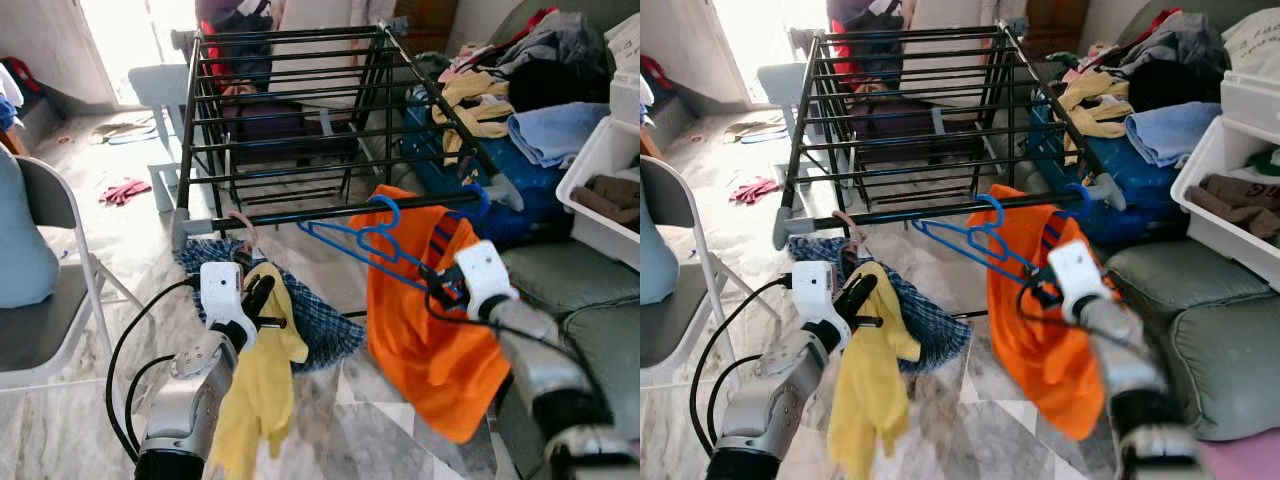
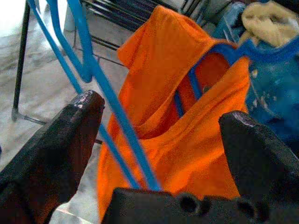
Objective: Hang hanger
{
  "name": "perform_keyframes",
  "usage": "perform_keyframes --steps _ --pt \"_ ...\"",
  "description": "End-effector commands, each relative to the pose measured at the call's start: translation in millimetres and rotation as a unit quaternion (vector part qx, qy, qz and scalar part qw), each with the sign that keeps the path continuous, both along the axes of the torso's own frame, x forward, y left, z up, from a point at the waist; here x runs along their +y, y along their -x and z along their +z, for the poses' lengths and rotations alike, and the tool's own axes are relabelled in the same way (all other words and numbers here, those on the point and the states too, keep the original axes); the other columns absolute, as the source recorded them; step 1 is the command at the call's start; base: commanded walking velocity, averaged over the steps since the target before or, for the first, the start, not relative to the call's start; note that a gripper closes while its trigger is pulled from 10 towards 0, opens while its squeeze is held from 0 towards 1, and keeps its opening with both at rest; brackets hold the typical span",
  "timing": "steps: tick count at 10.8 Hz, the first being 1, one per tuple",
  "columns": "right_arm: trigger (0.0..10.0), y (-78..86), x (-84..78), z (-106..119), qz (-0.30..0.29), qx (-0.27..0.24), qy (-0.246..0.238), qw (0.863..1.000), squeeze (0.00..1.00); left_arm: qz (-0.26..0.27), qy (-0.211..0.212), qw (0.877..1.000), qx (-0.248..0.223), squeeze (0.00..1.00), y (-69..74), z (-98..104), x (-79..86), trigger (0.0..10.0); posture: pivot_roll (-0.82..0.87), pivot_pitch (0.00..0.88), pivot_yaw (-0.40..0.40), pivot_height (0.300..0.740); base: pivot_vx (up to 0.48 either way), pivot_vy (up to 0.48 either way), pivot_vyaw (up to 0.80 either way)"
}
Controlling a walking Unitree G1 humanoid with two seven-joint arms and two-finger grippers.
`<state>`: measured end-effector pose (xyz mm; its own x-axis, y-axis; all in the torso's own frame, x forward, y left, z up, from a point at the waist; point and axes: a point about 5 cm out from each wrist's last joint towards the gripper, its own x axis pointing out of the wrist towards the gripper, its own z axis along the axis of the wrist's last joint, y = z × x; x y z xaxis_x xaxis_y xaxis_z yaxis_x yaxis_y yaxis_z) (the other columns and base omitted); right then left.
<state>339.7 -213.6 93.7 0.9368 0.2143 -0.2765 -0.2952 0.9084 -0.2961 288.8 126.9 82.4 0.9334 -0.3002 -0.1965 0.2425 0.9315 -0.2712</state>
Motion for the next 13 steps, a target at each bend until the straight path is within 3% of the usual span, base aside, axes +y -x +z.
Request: perform_keyframes --steps 1,5,6,7,13 --pt "10.0 -7.3 5.3 10 0.033 -0.013 0.015 0.999 0.00 -0.007 -0.006 1.000 -0.019 0.00 -1.4 10 0.9 10.0 -0.06 0.000 0.028 0.740 0.000 0.000 0.00" --pt "10.0 -15.4 16.6 -1 0.137 0.082 0.048 0.986 0.00 -0.020 -0.009 1.000 -0.010 0.00 1.4 9 -1.7 10.0 -0.05 0.000 0.032 0.740 0.000 0.000 0.00" --pt "5.6 -16.7 17.4 -1 0.133 0.083 0.055 0.986 0.00 -0.020 -0.010 1.000 -0.009 0.00 1.8 9 -1.7 10.0 -0.05 0.000 0.031 0.740 0.000 0.000 0.00" --pt "0.0 -17.5 20.6 -3 0.137 0.090 0.057 0.985 0.00 -0.020 -0.011 1.000 -0.007 0.00 2.2 9 -1.2 10.0 -0.04 0.000 0.026 0.740 0.000 0.000 0.00" --pt "0.0 -20.9 27.3 1 0.166 0.088 0.069 0.980 0.00 -0.021 -0.011 1.000 0.003 0.00 5.8 7 -3.1 10.0 -0.05 0.000 0.014 0.740 0.000 0.000 0.00"
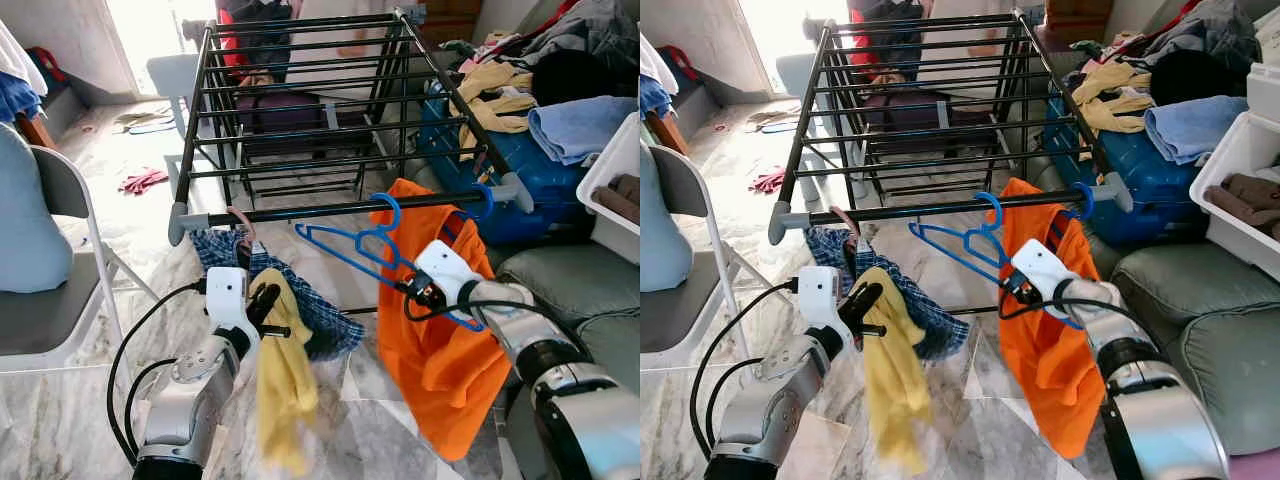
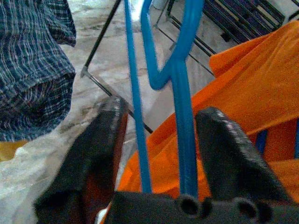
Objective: Hang hanger
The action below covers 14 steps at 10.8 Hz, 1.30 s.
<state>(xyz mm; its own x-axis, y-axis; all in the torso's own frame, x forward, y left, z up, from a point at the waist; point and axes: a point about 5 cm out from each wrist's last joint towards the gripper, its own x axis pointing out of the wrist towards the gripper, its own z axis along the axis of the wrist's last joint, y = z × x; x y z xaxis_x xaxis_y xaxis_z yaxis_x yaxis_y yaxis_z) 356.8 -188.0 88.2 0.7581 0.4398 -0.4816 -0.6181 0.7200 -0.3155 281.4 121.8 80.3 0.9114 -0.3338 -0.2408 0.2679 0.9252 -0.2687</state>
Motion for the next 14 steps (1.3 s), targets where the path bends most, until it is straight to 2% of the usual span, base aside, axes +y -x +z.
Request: perform_keyframes --steps 1,5,14 --pt "0.0 -4.6 1.7 8 0.009 -0.007 0.002 1.000 0.00 -0.002 -0.004 1.000 -0.017 0.00 -1.3 8 1.3 10.0 -0.05 0.000 0.016 0.740 0.000 0.000 0.00" --pt "0.0 -8.1 -5.0 16 0.007 -0.004 0.003 1.000 0.00 -0.007 -0.003 1.000 -0.015 0.00 -2.1 7 -2.0 10.0 -0.05 0.000 0.011 0.740 0.000 0.000 0.00" --pt "0.0 4.0 -4.6 -7 0.016 0.045 0.019 0.999 0.00 -0.009 -0.004 1.000 -0.018 0.00 -5.7 8 -4.4 10.0 -0.05 0.000 0.008 0.740 0.000 0.000 0.00"
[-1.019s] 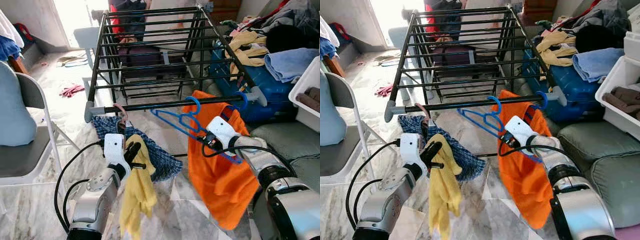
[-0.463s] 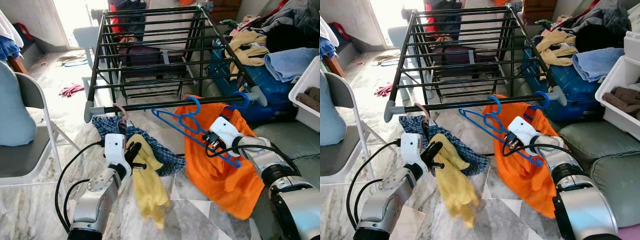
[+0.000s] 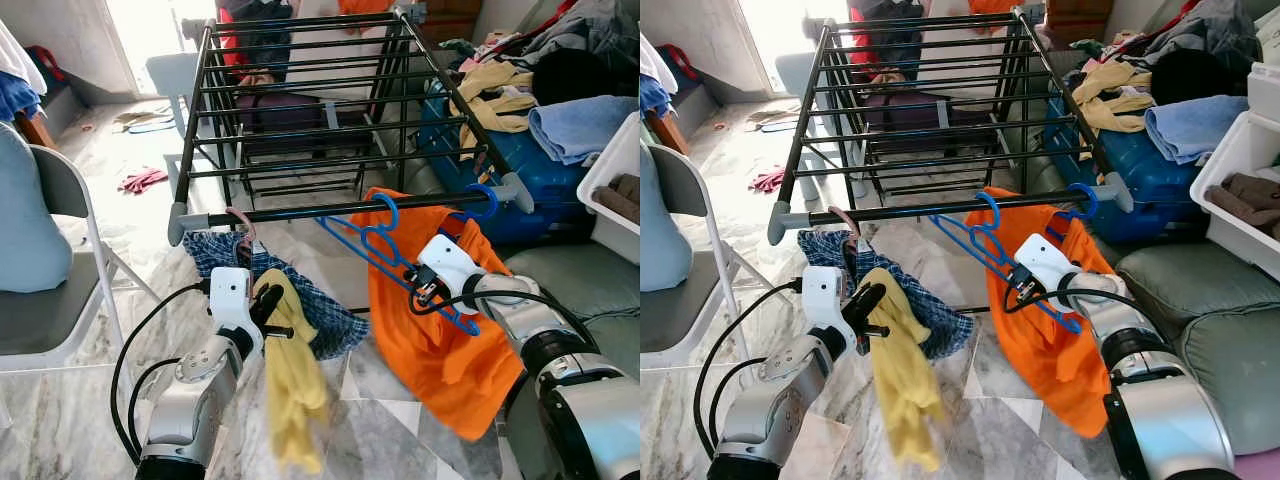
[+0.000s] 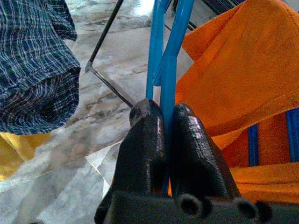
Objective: Hang hanger
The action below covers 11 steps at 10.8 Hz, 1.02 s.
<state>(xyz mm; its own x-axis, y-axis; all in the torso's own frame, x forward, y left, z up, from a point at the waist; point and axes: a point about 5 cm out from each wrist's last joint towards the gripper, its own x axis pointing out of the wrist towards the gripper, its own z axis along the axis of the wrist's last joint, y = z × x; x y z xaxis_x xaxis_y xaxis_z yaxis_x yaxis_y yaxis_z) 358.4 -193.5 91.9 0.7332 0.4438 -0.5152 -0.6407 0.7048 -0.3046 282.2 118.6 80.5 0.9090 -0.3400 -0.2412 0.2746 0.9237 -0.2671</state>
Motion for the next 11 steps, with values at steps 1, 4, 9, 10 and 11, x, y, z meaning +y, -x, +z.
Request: perform_keyframes --steps 1,4,9,10,11 --pt "0.0 6.0 1.2 -11 0.008 0.028 0.012 1.000 0.00 -0.006 -0.003 1.000 -0.018 0.00 -5.0 8 -1.3 10.0 -0.05 0.000 0.008 0.740 0.000 0.000 0.00" --pt "10.0 -3.9 5.9 3 -0.048 -0.041 -0.045 0.997 0.00 0.001 -0.003 1.000 -0.027 0.00 -4.3 11 -1.2 10.0 -0.05 0.000 0.000 0.740 0.000 0.000 0.00" --pt "10.0 22.0 31.8 -11 -0.131 -0.105 -0.186 0.968 0.00 -0.017 -0.003 0.999 -0.028 0.00 0.1 10 -10.1 10.0 -0.08 0.000 0.013 0.740 0.000 0.000 0.00" --pt "10.0 34.0 41.0 -19 -0.136 -0.093 -0.200 0.966 0.00 -0.022 -0.004 0.999 -0.031 0.00 -0.7 10 -11.0 10.0 -0.08 0.000 0.017 0.740 0.000 0.000 0.00" --pt "10.0 41.5 42.2 -25 -0.163 -0.077 -0.203 0.962 0.00 -0.024 -0.008 0.999 -0.036 0.00 -1.9 11 -11.7 10.0 -0.08 0.000 0.018 0.740 0.000 0.000 0.00"
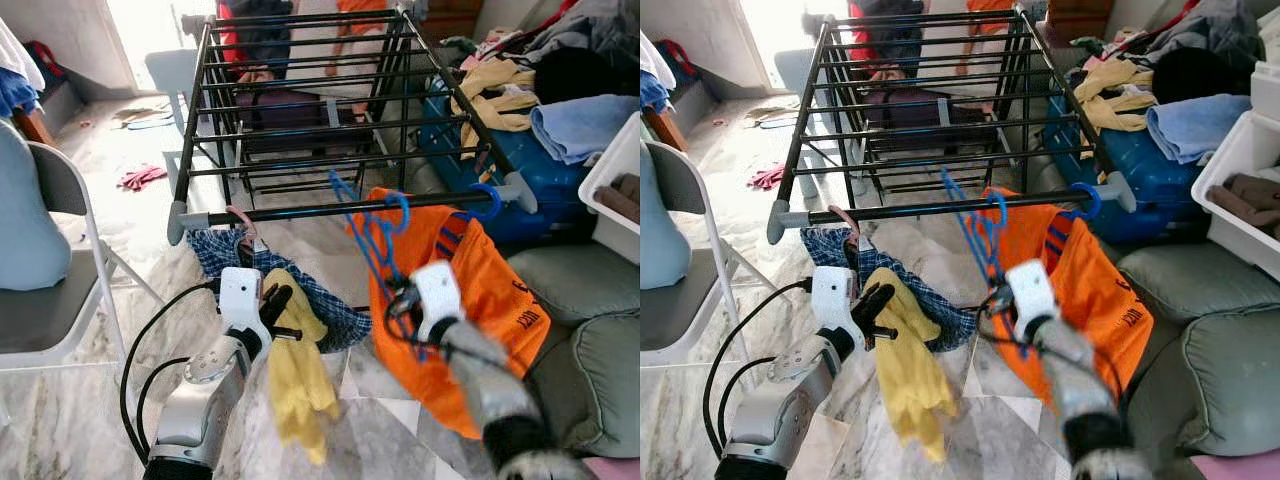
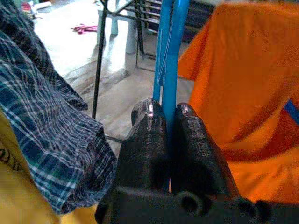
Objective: Hang hanger
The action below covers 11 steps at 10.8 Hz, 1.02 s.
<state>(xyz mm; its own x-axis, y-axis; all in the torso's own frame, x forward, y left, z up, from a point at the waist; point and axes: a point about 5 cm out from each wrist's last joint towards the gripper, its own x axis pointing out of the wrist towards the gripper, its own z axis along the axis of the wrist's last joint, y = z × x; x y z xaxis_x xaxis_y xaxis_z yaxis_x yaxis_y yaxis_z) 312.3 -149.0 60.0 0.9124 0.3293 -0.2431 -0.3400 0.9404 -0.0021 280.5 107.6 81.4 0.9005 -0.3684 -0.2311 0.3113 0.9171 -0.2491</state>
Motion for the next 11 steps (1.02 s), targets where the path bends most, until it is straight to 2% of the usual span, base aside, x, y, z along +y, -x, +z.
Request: perform_keyframes --steps 1,3,7,11 --pt "10.0 -0.9 -1.3 3 -0.014 0.007 -0.017 1.000 0.00 -0.008 -0.001 1.000 -0.027 0.00 -3.7 10 -1.1 10.0 -0.08 0.000 0.018 0.740 0.000 0.000 0.00" --pt "10.0 1.6 -1.7 3 -0.024 0.026 -0.012 0.999 0.00 -0.009 -0.005 1.000 -0.024 0.00 -2.2 9 0.1 10.0 -0.08 0.000 0.015 0.740 0.000 0.000 0.00" --pt "10.0 5.3 13.9 3 -0.009 0.050 -0.015 0.999 0.00 -0.010 0.000 1.000 -0.022 0.00 -1.4 9 -2.6 10.0 -0.08 0.000 0.009 0.740 0.000 0.000 0.00" --pt "10.0 4.5 13.9 6 -0.010 0.048 -0.011 0.999 0.00 -0.009 0.001 1.000 -0.021 0.00 -2.0 9 -2.9 10.0 -0.08 0.000 0.006 0.740 -0.262 0.000 0.00"
